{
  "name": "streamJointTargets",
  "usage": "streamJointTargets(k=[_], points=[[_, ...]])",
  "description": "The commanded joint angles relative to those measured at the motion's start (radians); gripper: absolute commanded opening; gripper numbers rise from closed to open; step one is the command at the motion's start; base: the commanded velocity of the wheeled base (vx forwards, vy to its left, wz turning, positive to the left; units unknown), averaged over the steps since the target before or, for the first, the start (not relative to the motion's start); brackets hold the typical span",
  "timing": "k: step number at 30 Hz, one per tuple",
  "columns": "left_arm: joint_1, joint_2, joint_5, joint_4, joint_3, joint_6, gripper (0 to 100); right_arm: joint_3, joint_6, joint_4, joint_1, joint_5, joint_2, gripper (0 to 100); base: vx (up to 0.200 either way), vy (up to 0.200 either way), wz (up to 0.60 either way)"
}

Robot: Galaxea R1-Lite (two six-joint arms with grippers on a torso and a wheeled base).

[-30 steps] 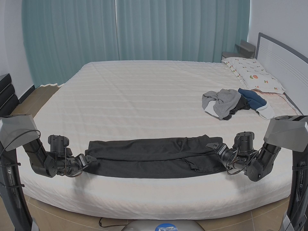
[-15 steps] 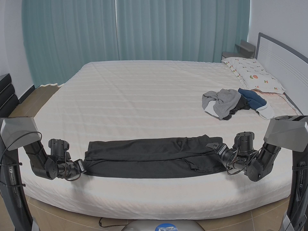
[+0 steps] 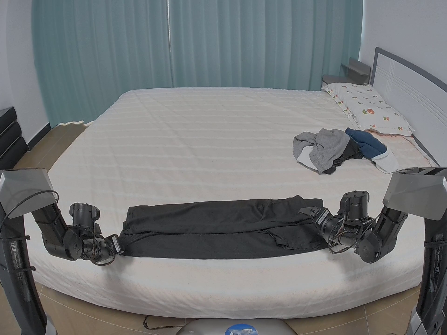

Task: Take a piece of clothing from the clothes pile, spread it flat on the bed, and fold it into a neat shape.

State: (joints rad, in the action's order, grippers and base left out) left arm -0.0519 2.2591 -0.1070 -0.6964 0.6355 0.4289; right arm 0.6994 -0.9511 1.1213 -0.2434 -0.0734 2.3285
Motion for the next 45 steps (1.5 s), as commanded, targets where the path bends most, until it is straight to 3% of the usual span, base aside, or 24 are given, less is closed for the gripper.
streamJointTargets(k=[1,6,12,19,26,43,44,45], points=[[-0.002,-0.023,-0.002,0.014,0.006,0.001,100,0.000,0.000,0.002,0.000,0.000,-0.003,100,0.000,0.000,0.00],[-0.014,-0.049,-0.039,0.003,0.018,0.016,100,0.000,-0.002,-0.001,0.006,-0.002,-0.024,100,0.000,0.000,0.00],[-0.013,-0.098,-0.069,0.012,0.108,0.123,100,-0.017,-0.002,0.000,0.029,-0.037,-0.037,100,0.000,0.000,0.00],[0.006,-0.007,-0.071,0.015,0.202,0.120,100,-0.017,-0.002,0.000,0.023,-0.037,-0.028,100,0.000,0.000,0.00],[0.018,0.102,-0.072,0.031,0.302,0.039,100,-0.018,-0.002,0.000,0.021,-0.043,-0.024,100,0.000,0.000,0.00],[0.070,0.137,-0.072,0.018,0.322,0.033,100,-0.015,-0.002,0.000,0.009,-0.043,-0.017,100,0.000,0.000,0.00],[0.072,0.140,-0.072,0.018,0.323,0.033,0,-0.017,-0.002,0.000,0.009,-0.043,-0.017,100,0.000,0.000,0.00],[0.072,0.140,-0.072,0.018,0.323,0.033,0,-0.017,-0.002,0.000,0.009,-0.043,-0.017,100,0.000,0.000,0.00]])
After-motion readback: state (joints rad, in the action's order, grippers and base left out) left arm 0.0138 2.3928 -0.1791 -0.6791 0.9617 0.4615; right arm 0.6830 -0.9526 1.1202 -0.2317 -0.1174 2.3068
